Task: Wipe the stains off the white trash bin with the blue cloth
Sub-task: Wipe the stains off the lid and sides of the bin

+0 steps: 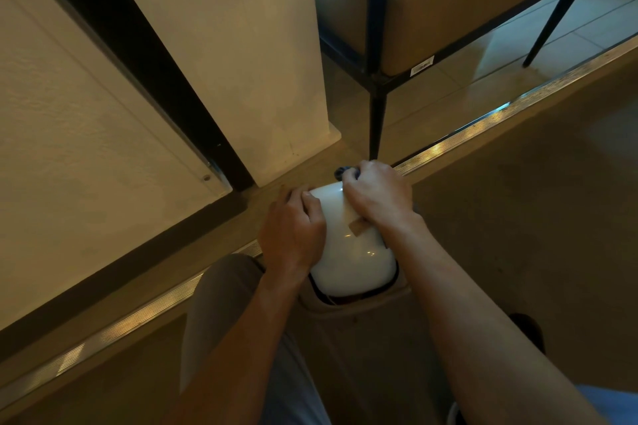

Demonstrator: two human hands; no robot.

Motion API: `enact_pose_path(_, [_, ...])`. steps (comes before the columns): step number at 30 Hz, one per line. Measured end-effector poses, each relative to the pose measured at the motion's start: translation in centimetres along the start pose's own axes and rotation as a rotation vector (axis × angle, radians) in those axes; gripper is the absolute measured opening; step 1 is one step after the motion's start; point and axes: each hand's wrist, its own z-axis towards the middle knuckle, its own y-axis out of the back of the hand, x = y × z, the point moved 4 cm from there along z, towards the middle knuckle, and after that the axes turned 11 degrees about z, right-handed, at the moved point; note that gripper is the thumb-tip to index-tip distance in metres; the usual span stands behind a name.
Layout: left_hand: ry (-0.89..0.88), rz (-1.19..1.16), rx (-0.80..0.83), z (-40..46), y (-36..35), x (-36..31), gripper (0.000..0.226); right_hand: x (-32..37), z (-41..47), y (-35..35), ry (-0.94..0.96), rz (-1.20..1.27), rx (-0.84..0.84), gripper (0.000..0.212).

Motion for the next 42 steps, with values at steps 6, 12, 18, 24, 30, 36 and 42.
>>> enact_pose_path(6, [0.014, 0.015, 0.009, 0.0, 0.0, 0.0, 0.05, 0.0, -0.3, 0.9, 0.111, 0.144, 0.116, 0.03])
enact_pose_path(12, [0.004, 0.022, -0.003, 0.1, 0.2, -0.3, 0.05, 1.3, 0.7, -0.1, -0.022, -0.144, 0.091, 0.038])
enact_pose_path(18, [-0.001, 0.015, 0.007, -0.2, 0.2, -0.2, 0.043, -1.4, 0.7, 1.3, 0.019, 0.532, 0.38, 0.025])
enact_pose_path(24, [0.004, 0.011, -0.001, -0.2, 0.2, -0.3, 0.047, -1.7, 0.7, 0.9, 0.001, 0.56, 0.347, 0.026])
enact_pose_path(30, [0.031, 0.013, -0.009, -0.1, 0.1, -0.1, 0.044, -2.2, -4.3, 0.8, 0.057, 0.485, -0.042, 0.038])
enact_pose_path(36, [0.015, 0.025, -0.024, 0.0, -0.1, 0.1, 0.047, -3.2, -9.5, 0.5, -0.07, 0.435, -0.23, 0.047])
enact_pose_path(42, [0.001, 0.014, -0.001, -0.1, -0.1, 0.1, 0.046, -2.3, -3.4, 1.6, -0.159, 0.488, -0.015, 0.034])
